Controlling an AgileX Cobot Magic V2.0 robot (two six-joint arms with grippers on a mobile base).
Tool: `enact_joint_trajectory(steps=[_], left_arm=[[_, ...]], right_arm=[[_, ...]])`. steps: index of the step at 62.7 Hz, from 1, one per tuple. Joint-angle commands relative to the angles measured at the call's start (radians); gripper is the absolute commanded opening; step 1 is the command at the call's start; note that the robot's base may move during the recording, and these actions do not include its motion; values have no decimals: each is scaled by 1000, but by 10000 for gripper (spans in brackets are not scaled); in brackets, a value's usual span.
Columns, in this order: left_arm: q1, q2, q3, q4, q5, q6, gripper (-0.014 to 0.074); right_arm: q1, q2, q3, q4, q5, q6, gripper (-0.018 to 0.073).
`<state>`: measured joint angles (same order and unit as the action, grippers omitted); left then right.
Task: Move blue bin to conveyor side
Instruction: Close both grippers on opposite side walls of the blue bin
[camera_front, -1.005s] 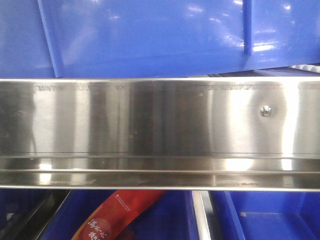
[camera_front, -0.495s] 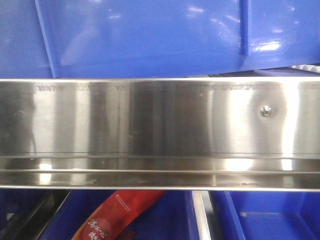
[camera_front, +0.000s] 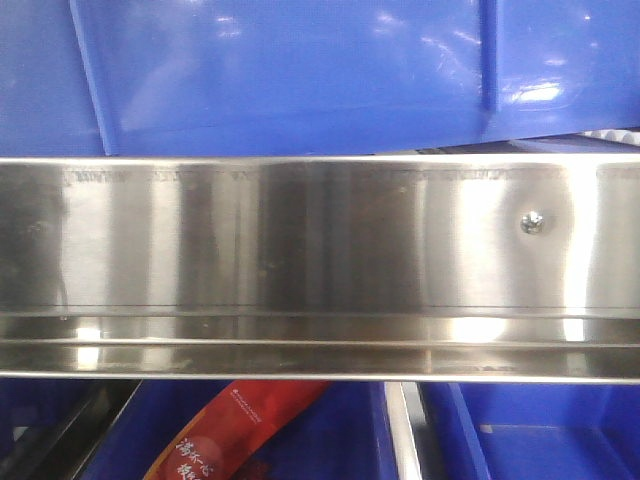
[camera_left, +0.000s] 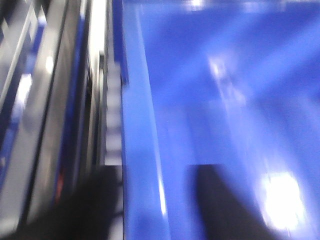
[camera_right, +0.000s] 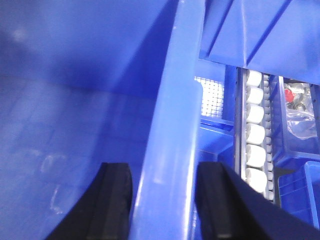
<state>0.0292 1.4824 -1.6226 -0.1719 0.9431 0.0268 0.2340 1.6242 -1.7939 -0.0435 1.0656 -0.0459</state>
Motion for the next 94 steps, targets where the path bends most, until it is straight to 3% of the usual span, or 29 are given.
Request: enact_joint_trajectory(steps=[1,46,78,85,94], left_arm=[[-6,8,-7,-8,-34,-2,410],[-37,105,-7,17,45,-64,421],[-37,120,-7,21,75,-64,420],[-37,120,-7,21,78,-64,380],[-37,120,-7,19,83,-64,213]], right_arm=[[0,0,0,-12,33,-7,-78],[0,0,0,-12,25,-7,-78],[0,0,0,-12,25,-7,-78],[0,0,0,-12,25,-7,-78],[0,0,0,-12,25,-7,-78]])
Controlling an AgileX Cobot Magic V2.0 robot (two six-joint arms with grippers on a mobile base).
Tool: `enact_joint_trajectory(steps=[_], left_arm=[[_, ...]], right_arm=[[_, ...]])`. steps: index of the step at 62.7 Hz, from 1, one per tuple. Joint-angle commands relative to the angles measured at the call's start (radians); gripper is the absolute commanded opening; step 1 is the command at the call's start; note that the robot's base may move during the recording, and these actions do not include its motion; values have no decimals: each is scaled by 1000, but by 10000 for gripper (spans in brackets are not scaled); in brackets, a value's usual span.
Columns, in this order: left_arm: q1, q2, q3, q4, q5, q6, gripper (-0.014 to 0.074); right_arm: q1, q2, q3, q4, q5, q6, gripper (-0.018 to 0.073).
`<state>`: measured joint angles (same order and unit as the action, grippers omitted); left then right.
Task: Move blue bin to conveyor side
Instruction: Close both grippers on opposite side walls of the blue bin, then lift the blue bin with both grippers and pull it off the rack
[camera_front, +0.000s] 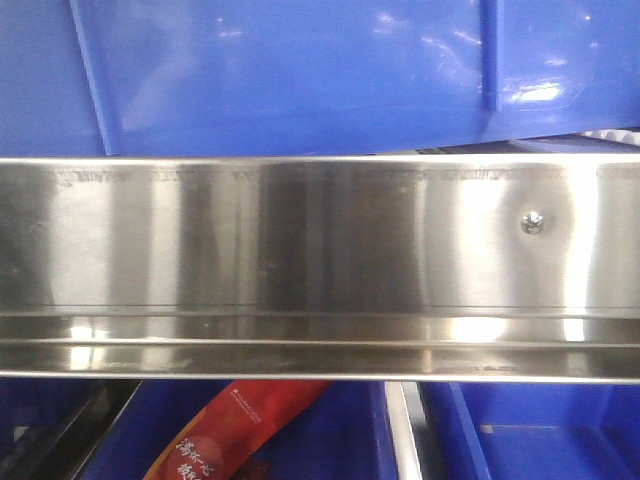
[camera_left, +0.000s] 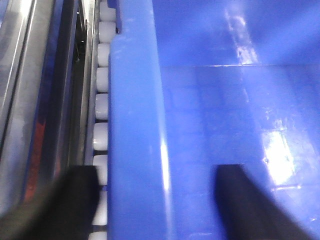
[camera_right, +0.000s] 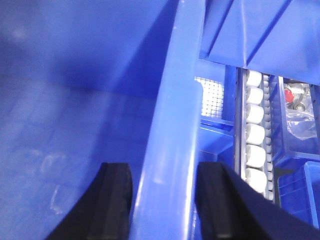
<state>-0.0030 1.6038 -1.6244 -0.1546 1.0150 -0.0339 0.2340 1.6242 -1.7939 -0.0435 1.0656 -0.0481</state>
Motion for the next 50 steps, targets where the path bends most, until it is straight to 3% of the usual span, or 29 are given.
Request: enact_joint_trajectory(steps=[1,11,17,50], left_arm=[[-4,-1,-5,0,13,-3,192],[-4,-1,-5,-4,18,-3,-39],[-4,-1,-5,-4,18,-3,-8],[-4,-88,-7,-14,-12,-3,-20]], right_arm=[[0,0,0,-12,25,-5,-78],[0,0,0,-12,29,-5,-78],[0,0,0,-12,36,-5,-78],[0,-2,-124,-14,124,22,-79]])
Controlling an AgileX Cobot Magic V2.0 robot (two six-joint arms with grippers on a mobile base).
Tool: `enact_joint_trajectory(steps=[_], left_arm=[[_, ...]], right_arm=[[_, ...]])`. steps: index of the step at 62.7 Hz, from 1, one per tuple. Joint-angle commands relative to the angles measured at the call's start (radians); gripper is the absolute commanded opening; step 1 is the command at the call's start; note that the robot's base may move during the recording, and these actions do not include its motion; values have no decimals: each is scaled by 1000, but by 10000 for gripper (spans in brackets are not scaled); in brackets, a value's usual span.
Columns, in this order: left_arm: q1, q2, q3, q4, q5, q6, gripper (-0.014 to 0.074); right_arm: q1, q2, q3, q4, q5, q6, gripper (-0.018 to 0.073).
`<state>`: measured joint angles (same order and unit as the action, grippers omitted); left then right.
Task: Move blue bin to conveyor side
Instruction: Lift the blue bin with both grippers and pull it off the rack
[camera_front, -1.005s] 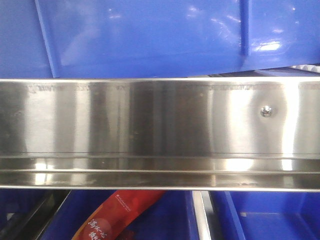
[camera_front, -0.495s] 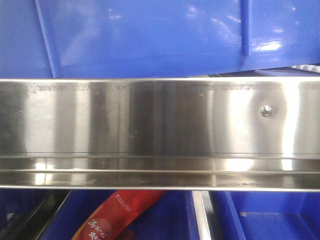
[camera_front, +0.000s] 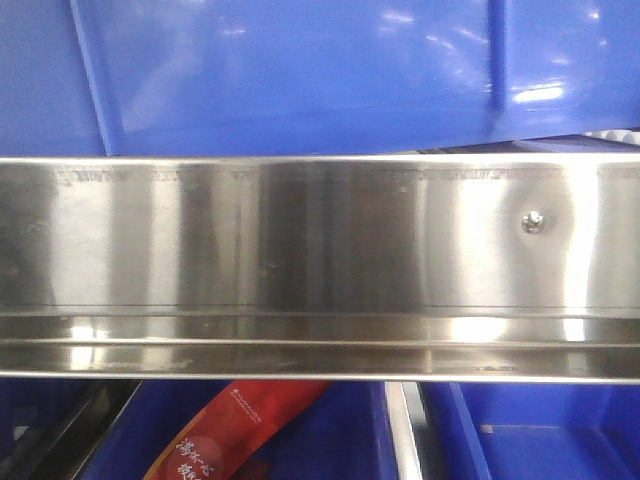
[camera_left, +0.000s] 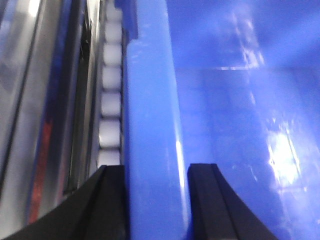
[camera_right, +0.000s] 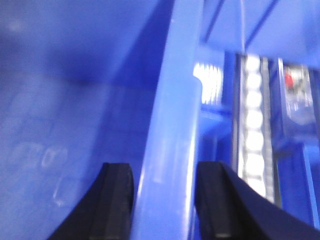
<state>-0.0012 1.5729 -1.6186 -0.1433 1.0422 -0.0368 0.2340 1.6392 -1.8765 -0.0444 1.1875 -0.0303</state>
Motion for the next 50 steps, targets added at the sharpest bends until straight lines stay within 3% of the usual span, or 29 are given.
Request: enact_joint_trajectory(steps=[1,22,50], left_arm=[[-6,-60,-12,-30,-42,0,-20],[-6,-129,-66,-43,-39,0,-20],[-23,-191,-115,-64,12,0,-20]], right_arm=[[0,-19,-45,-16,5,7,-79],[0,-91,-49,-31,16,66,-79],[0,-280,82,-37,-52,106,-79]])
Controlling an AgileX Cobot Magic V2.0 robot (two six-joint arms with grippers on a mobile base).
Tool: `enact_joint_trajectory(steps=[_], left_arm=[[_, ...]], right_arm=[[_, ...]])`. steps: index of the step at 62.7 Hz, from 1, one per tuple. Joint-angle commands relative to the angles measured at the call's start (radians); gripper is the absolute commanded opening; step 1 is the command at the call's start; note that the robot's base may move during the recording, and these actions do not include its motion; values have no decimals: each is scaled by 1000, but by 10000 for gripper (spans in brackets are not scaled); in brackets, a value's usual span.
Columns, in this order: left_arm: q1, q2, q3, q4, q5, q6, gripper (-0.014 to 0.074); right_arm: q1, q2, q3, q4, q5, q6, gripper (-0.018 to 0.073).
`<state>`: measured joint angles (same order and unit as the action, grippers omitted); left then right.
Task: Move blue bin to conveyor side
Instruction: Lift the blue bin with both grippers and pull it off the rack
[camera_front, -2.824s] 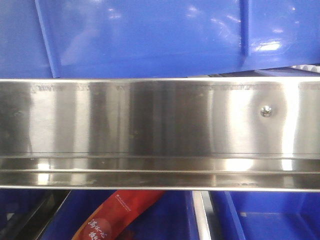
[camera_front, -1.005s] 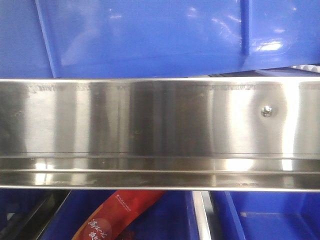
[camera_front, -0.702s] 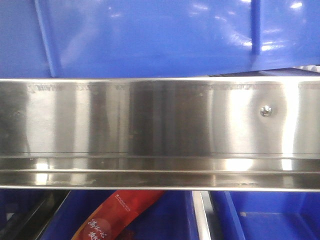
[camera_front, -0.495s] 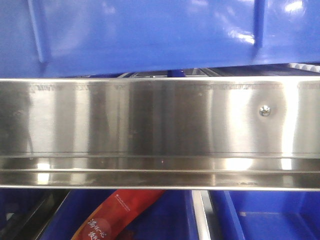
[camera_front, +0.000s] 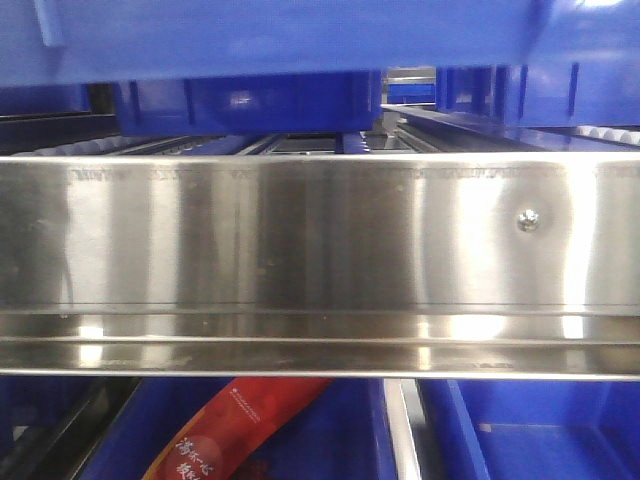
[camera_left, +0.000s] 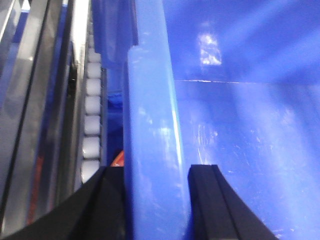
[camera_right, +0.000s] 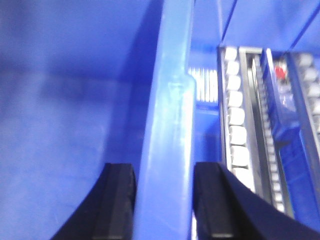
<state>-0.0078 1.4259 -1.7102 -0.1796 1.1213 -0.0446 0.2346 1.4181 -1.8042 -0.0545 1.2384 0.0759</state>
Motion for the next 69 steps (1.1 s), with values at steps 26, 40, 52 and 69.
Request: enact_joint_trajectory(steps=[26,40,52,69], left_arm=[[-147,-124,-8,70,-1,-77,-20],[-159,-206,81,108,-4,-121,-20],[-159,-241,102,122,-15,-123,-20],[-159,-241,102,122,-17,-123,-20]], right_arm=[[-1,-235,189,-28,-166,18,-79],[-1,-281,222,-28,-174,31,-79],[-1,-294,222,-28,-165,31,-79],[-1,-294,222,-28,-156,31,-79]])
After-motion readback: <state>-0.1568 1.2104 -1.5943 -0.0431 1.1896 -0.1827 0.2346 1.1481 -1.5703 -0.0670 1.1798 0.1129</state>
